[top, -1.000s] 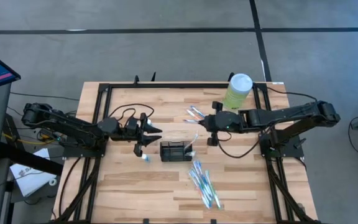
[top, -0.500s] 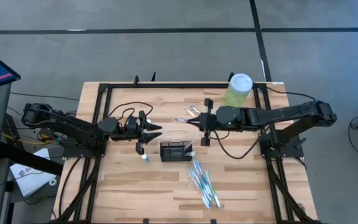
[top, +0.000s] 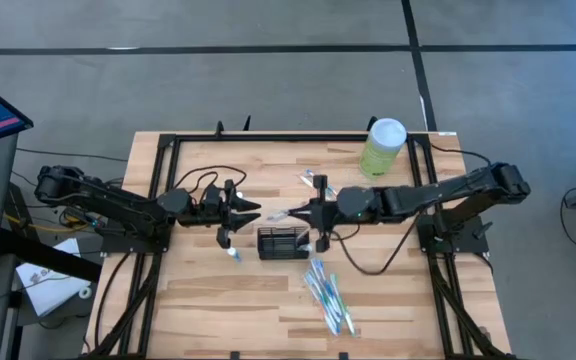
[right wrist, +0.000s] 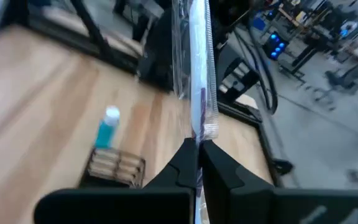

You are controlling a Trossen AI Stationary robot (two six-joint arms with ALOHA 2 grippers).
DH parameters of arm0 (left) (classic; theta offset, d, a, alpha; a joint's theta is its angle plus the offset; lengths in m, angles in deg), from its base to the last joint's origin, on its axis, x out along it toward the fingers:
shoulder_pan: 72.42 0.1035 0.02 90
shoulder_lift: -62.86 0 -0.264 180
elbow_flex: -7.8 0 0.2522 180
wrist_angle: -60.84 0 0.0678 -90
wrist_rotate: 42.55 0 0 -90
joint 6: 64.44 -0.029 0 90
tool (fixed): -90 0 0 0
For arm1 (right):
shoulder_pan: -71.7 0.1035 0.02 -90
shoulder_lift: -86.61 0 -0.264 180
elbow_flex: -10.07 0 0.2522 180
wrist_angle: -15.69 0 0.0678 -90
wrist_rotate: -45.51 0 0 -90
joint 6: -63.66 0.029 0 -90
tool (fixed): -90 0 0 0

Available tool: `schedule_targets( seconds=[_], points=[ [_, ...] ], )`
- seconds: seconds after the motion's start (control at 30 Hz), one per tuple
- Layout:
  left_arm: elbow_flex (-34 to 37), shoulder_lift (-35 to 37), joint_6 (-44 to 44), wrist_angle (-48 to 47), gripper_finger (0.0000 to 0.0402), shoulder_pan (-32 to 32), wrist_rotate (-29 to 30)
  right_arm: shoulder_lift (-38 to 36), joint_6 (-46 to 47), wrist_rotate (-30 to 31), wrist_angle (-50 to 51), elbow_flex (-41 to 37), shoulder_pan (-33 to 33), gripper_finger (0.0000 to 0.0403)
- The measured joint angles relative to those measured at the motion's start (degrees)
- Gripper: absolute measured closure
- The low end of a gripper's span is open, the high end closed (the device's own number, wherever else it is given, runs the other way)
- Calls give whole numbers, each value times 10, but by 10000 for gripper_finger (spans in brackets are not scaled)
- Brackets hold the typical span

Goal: Pick & Place toothbrushing station
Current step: Put the purple toothbrush into the mesh

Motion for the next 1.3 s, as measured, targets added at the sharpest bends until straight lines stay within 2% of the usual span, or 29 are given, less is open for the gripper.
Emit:
schedule_targets(
  seconds=[0.2, 0.37, 0.57, 0.73, 0.9, 1.2, 1.3],
  points=[
    [0, 0, 57, 4, 289, 0, -10, 27, -104, 106, -9, 0, 36, 403],
    [0, 0, 92, 8, 289, 0, -29, 58, -207, 226, -23, 0, 65, 403],
    [0, 0, 119, 9, 289, 0, -43, 117, -403, 393, -101, 0, 85, 403],
    [0, 0, 136, 8, 289, 0, -43, 171, -578, 476, -206, -1, 87, 403],
    [0, 0, 141, 7, 289, 0, -42, 192, -671, 489, -278, 3, 87, 403],
    [0, 0, 148, 3, 289, 4, -43, 191, -734, 488, -261, 60, 106, 403],
    [0, 0, 170, 3, 289, 13, -70, 191, -742, 486, -224, 72, 111, 403]
  ],
)
